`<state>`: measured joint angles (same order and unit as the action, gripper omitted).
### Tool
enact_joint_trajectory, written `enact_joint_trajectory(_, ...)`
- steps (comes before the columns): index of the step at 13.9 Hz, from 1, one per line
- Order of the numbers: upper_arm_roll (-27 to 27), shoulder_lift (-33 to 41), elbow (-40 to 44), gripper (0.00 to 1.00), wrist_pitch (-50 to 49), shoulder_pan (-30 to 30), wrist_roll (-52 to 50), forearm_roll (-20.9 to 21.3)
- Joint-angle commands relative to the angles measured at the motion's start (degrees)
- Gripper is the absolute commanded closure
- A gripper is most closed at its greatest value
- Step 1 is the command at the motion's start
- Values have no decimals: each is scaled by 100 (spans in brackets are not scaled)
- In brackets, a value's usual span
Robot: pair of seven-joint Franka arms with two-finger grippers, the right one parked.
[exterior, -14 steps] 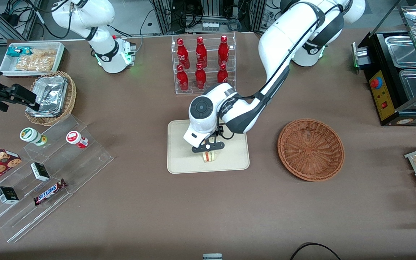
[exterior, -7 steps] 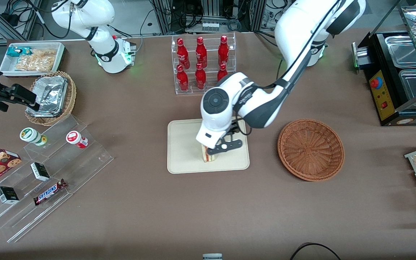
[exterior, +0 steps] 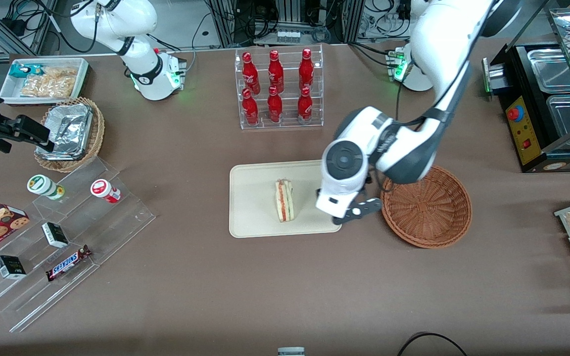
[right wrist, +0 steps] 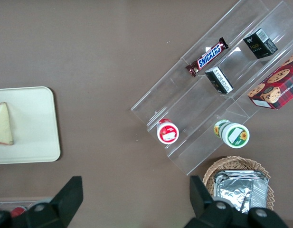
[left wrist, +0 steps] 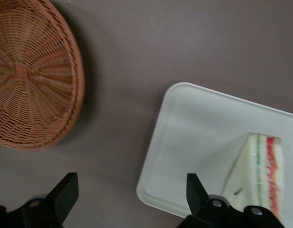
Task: Place sandwich from basket to tray
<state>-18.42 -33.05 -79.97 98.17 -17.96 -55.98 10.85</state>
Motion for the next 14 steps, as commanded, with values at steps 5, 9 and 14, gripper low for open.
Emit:
enact_joint_trajectory(5,-57,1606,-1739,0,202,1100,1614,-311)
enact_joint_trajectory(9,-57,2187,-2083,0,-104,1540,2432,-513)
enact_joint_trajectory(14,-48,2741,-2084,0,-886,2128,3557,-838)
